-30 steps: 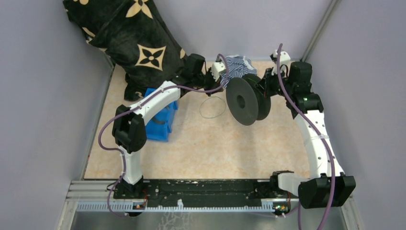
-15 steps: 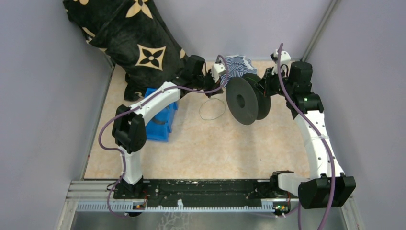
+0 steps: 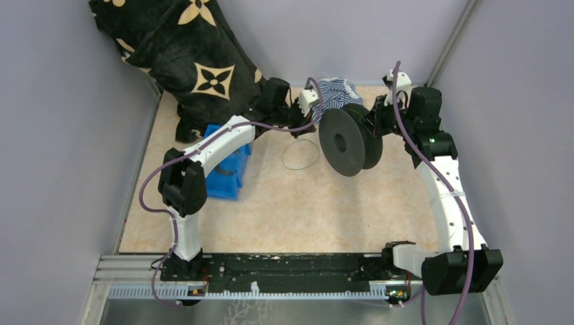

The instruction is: Wrap the cables

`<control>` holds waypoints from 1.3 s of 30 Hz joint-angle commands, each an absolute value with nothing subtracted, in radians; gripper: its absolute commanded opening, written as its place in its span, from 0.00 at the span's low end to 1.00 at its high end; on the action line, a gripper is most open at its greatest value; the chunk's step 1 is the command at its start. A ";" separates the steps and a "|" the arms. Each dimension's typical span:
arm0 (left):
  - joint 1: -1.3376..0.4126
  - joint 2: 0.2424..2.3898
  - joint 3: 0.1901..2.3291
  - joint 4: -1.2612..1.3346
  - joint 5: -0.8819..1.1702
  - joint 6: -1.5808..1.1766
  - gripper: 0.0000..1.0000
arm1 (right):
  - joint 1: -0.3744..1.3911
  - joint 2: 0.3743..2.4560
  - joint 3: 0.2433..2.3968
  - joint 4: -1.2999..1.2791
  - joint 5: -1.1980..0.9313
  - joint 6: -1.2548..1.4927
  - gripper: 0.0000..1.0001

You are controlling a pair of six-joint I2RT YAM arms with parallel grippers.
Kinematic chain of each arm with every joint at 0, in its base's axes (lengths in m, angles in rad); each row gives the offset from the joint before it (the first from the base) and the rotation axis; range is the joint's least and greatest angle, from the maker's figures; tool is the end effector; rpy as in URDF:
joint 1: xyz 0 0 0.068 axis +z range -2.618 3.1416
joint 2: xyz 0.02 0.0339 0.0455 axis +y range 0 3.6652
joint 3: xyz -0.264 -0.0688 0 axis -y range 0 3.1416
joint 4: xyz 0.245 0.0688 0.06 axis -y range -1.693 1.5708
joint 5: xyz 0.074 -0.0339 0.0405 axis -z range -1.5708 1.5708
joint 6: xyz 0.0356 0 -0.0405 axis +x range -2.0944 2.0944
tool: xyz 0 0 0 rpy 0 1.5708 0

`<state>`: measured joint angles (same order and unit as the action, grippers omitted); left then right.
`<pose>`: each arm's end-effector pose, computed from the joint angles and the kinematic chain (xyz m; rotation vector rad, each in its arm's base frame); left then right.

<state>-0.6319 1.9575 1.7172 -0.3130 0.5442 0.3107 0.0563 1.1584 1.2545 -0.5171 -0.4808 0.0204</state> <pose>0.3608 -0.2870 0.3031 1.2465 1.7252 -0.7668 0.2473 0.0304 0.3955 -0.3454 1.9483 0.5272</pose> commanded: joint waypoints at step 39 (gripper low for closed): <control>-0.614 1.913 1.618 -0.197 0.624 0.275 0.00 | 0.058 1.129 1.406 -0.489 -0.511 0.091 0.00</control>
<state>-0.6220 1.9438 1.6508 -0.2520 0.5747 0.3019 0.0563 1.1584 1.3117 -0.5503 -0.4946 0.0467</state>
